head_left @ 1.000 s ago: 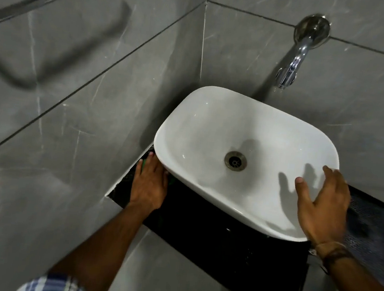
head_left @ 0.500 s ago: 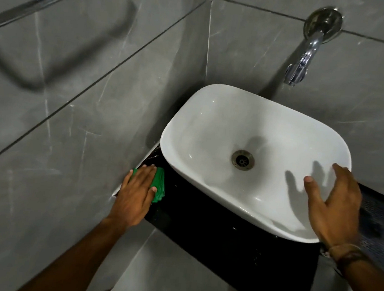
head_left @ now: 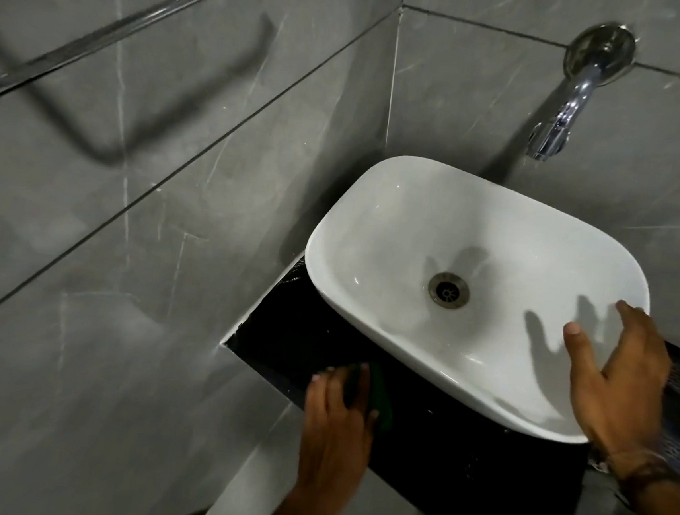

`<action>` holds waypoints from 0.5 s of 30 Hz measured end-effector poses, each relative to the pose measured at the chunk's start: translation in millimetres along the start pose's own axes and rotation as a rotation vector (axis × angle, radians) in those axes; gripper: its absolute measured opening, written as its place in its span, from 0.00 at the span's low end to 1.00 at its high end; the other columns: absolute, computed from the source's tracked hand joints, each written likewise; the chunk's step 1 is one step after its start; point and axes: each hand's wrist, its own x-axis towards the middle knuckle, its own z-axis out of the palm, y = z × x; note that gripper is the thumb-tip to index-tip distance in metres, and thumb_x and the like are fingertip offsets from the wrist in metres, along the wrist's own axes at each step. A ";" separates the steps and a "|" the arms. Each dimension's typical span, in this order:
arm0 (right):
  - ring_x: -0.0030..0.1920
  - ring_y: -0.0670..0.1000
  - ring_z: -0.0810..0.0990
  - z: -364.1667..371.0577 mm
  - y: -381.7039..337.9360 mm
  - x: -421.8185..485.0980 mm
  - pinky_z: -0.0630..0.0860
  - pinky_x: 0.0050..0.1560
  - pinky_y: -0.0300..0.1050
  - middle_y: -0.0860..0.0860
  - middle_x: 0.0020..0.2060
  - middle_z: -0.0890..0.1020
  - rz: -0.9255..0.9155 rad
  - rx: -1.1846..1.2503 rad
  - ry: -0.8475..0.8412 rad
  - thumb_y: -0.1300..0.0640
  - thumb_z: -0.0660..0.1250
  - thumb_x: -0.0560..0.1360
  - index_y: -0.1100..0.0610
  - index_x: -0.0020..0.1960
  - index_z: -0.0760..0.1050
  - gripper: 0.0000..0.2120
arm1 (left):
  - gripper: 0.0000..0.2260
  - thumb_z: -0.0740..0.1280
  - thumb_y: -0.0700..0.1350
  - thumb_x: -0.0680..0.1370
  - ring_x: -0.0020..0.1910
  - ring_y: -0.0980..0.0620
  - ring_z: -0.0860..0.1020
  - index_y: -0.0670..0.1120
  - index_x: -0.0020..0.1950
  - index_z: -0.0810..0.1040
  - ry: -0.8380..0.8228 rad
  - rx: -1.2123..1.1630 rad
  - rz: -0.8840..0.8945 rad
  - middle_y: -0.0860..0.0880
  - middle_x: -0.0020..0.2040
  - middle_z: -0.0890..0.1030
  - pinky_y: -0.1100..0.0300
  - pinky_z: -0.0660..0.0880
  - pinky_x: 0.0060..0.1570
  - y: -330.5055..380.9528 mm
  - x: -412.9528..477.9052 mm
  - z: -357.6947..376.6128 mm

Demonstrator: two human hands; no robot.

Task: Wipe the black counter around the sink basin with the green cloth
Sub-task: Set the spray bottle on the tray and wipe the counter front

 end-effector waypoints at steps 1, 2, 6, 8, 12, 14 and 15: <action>0.80 0.66 0.62 -0.2 -0.1 0.5 0.60 0.79 0.68 0.63 0.79 0.67 -0.002 0.001 0.002 0.35 0.59 0.77 0.58 0.79 0.63 0.38 | 0.30 0.75 0.50 0.74 0.65 0.34 0.75 0.46 0.76 0.74 0.025 0.010 -0.085 0.37 0.65 0.77 0.39 0.76 0.67 -10.4 14.6 -6.0; 0.80 0.66 0.62 -0.6 -0.6 -0.1 0.60 0.79 0.68 0.63 0.78 0.67 -0.006 0.002 0.004 0.35 0.59 0.77 0.59 0.78 0.64 0.38 | 0.30 0.76 0.46 0.74 0.64 0.33 0.76 0.45 0.75 0.75 0.068 0.006 -0.156 0.36 0.64 0.78 0.38 0.75 0.67 -24.6 30.0 -11.8; 0.80 0.65 0.62 0.8 -0.2 -0.5 0.61 0.79 0.67 0.61 0.78 0.68 0.005 0.001 0.010 0.34 0.59 0.77 0.57 0.78 0.64 0.38 | 0.26 0.70 0.36 0.78 0.70 0.34 0.74 0.40 0.77 0.71 0.129 -0.051 -0.201 0.35 0.70 0.75 0.38 0.70 0.70 -69.4 96.7 -34.7; 0.80 0.65 0.62 1.3 -0.4 -0.7 0.62 0.78 0.68 0.61 0.78 0.68 0.001 0.002 0.010 0.33 0.60 0.77 0.56 0.78 0.64 0.38 | 0.27 0.66 0.33 0.77 0.73 0.35 0.72 0.41 0.77 0.70 0.133 -0.045 -0.162 0.37 0.74 0.73 0.40 0.68 0.74 -68.6 125.0 -37.6; 0.80 0.64 0.63 1.3 0.0 0.2 0.63 0.78 0.67 0.60 0.78 0.68 0.010 -0.012 0.009 0.33 0.61 0.76 0.55 0.78 0.65 0.38 | 0.27 0.64 0.31 0.77 0.77 0.43 0.69 0.41 0.78 0.70 0.172 -0.120 -0.143 0.41 0.75 0.74 0.51 0.54 0.82 -65.4 168.6 -32.6; 0.80 0.64 0.62 2.2 1.0 0.1 0.64 0.78 0.66 0.59 0.79 0.68 0.014 -0.018 0.006 0.33 0.61 0.76 0.54 0.78 0.64 0.38 | 0.25 0.66 0.30 0.76 0.75 0.41 0.72 0.40 0.74 0.75 0.166 -0.175 -0.075 0.40 0.72 0.78 0.53 0.55 0.81 -72.6 177.1 -30.9; 0.80 0.63 0.63 2.8 1.7 0.1 0.64 0.77 0.66 0.59 0.79 0.68 0.012 -0.020 0.007 0.33 0.62 0.76 0.54 0.78 0.64 0.38 | 0.23 0.67 0.30 0.75 0.73 0.39 0.74 0.39 0.71 0.77 0.152 -0.178 -0.020 0.39 0.69 0.80 0.51 0.58 0.79 -77.9 178.9 -31.6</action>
